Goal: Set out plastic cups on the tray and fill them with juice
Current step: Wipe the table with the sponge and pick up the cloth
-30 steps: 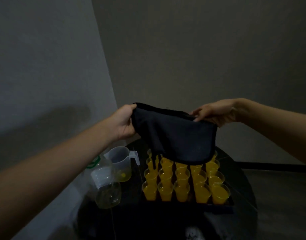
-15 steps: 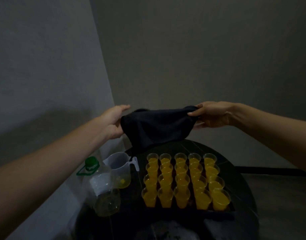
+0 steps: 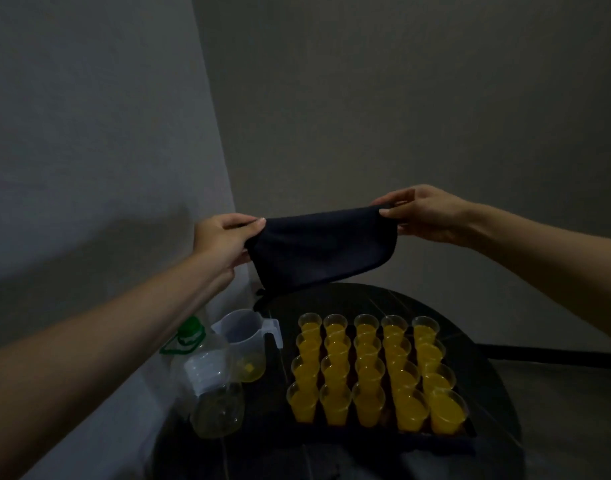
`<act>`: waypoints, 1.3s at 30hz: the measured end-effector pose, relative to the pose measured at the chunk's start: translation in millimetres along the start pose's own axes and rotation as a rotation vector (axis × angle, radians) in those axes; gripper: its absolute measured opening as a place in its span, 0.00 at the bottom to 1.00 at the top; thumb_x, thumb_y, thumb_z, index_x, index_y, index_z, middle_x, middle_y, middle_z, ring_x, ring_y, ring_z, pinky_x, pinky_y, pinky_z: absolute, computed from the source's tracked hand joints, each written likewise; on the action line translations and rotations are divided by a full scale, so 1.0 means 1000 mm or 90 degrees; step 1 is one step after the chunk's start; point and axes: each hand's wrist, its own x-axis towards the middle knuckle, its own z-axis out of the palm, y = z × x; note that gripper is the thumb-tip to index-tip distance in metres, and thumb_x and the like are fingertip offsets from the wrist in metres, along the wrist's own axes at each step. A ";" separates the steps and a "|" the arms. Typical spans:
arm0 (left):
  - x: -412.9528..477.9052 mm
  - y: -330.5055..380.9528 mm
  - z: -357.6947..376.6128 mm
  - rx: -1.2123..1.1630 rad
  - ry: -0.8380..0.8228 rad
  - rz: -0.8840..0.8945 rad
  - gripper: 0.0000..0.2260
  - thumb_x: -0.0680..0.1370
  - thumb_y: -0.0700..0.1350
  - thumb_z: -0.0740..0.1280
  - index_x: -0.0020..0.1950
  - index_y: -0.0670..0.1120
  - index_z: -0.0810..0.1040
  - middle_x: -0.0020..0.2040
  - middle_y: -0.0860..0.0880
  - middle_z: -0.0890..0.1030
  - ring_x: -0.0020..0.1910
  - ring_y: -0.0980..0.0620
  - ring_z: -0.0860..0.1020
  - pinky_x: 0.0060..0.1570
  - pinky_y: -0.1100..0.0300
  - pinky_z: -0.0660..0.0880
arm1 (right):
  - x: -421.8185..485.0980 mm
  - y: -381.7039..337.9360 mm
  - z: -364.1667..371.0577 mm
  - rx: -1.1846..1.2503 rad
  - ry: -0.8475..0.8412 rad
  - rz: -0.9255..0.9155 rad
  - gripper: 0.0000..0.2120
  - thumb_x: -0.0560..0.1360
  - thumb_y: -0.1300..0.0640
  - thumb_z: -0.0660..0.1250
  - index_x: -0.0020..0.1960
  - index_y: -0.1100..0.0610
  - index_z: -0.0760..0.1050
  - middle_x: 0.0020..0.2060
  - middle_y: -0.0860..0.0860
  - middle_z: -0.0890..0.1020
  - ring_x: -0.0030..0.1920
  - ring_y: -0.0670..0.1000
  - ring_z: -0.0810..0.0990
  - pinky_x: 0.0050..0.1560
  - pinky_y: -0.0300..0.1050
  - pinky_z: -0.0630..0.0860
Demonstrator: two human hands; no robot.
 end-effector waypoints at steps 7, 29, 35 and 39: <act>-0.001 -0.011 -0.002 0.124 -0.057 0.046 0.05 0.80 0.47 0.71 0.45 0.48 0.81 0.45 0.49 0.81 0.45 0.53 0.76 0.44 0.59 0.73 | 0.009 -0.006 0.001 -0.109 0.069 -0.153 0.05 0.79 0.65 0.66 0.50 0.59 0.80 0.46 0.53 0.82 0.51 0.51 0.82 0.53 0.46 0.80; -0.051 -0.001 0.075 0.039 -0.553 -0.018 0.09 0.78 0.42 0.71 0.57 0.43 0.82 0.56 0.47 0.86 0.58 0.48 0.83 0.63 0.49 0.77 | -0.003 -0.083 0.041 -0.267 -0.147 -0.056 0.19 0.74 0.66 0.60 0.58 0.53 0.83 0.50 0.55 0.84 0.47 0.56 0.84 0.40 0.45 0.80; -0.049 0.002 0.074 -0.047 -0.606 -0.041 0.14 0.77 0.38 0.70 0.63 0.45 0.80 0.57 0.45 0.85 0.57 0.47 0.83 0.57 0.52 0.78 | 0.000 -0.071 0.035 -0.236 -0.089 0.007 0.18 0.74 0.66 0.58 0.58 0.60 0.81 0.45 0.58 0.82 0.43 0.55 0.81 0.34 0.42 0.77; -0.042 0.002 0.077 -0.129 -0.577 -0.075 0.19 0.74 0.40 0.73 0.65 0.45 0.80 0.63 0.38 0.80 0.61 0.40 0.79 0.64 0.49 0.73 | 0.014 -0.046 0.037 -0.290 0.004 0.014 0.14 0.71 0.59 0.66 0.55 0.59 0.81 0.53 0.59 0.82 0.51 0.56 0.81 0.47 0.50 0.79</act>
